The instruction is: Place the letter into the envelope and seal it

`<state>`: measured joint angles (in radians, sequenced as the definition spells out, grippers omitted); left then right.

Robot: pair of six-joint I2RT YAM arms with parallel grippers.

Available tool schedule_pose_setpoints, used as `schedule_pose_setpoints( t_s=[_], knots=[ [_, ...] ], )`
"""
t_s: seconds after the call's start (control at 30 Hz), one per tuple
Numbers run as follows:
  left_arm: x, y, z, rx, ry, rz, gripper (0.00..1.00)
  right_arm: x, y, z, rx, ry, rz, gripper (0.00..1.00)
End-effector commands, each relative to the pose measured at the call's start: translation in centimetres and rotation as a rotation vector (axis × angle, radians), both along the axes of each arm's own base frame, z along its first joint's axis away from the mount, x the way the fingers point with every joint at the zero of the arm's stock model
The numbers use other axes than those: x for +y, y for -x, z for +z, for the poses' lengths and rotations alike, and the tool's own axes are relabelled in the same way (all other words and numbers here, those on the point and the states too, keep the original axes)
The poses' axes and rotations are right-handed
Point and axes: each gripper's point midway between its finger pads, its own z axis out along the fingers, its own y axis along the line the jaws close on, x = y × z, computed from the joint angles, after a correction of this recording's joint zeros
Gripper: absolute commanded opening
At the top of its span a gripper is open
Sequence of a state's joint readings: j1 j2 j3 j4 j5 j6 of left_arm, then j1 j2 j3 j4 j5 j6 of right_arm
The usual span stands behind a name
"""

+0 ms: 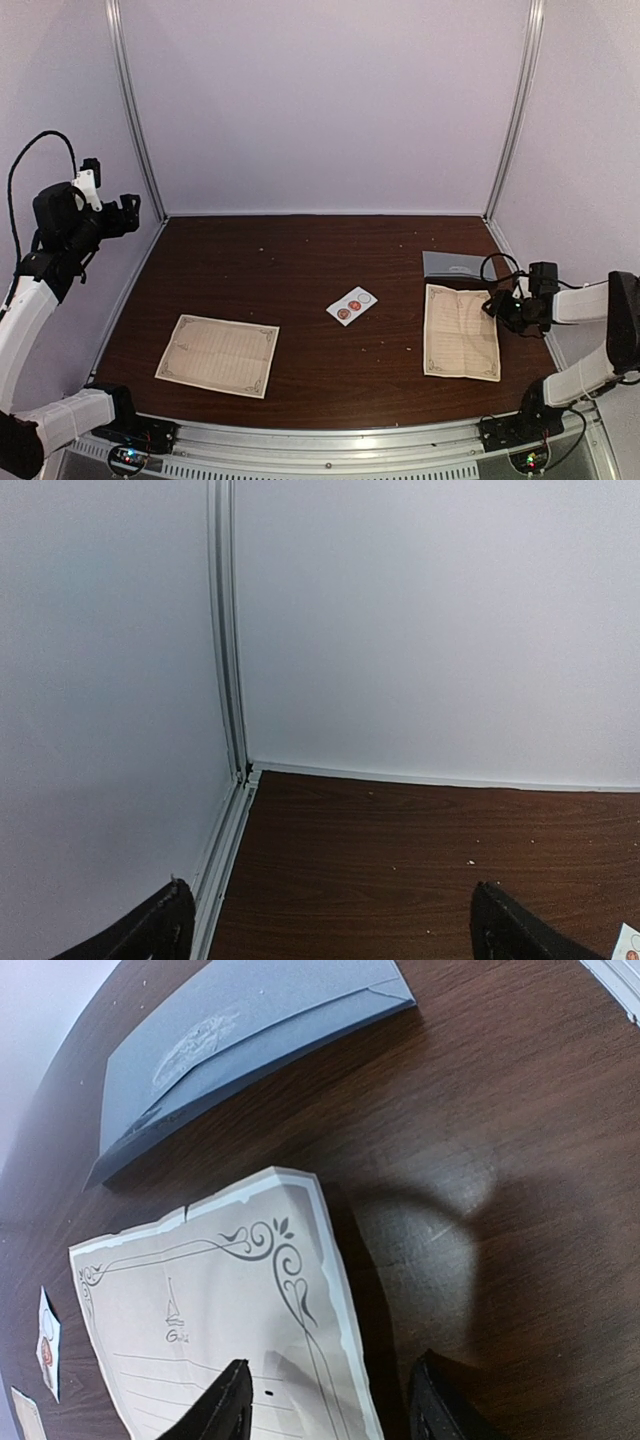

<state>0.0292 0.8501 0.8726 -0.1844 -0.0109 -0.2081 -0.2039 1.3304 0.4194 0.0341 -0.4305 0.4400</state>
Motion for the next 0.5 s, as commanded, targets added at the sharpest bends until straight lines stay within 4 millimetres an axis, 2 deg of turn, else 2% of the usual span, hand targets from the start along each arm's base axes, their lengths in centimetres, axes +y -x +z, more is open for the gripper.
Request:
schedule_pose_setpoints(
  t_s=[0.0,0.1,0.23,0.37,0.47],
  knots=[
    [-0.6,-0.3,1.2,-0.045,-0.002,-0.040,0.98,-0.3,-0.8,0.1,-0.012,0.002,0.008,0.52],
    [-1.1,-0.6,0.8,-0.033,0.000,-0.072,0.98,0.2,-1.0,0.1,-0.016,-0.018,0.033,0.35],
    [-0.9,-1.0,0.4,-0.016,0.000,-0.062,0.98,0.8,-0.9,0.0,-0.018,-0.042,0.058,0.20],
    [-0.9,-1.0,0.3,-0.012,0.000,-0.062,0.98,1.1,-0.8,0.1,-0.013,-0.057,0.073,0.00],
    [-0.8,-1.0,0.2,-0.009,-0.001,-0.056,0.98,1.6,-0.8,0.6,-0.026,-0.085,0.088,0.00]
  ],
)
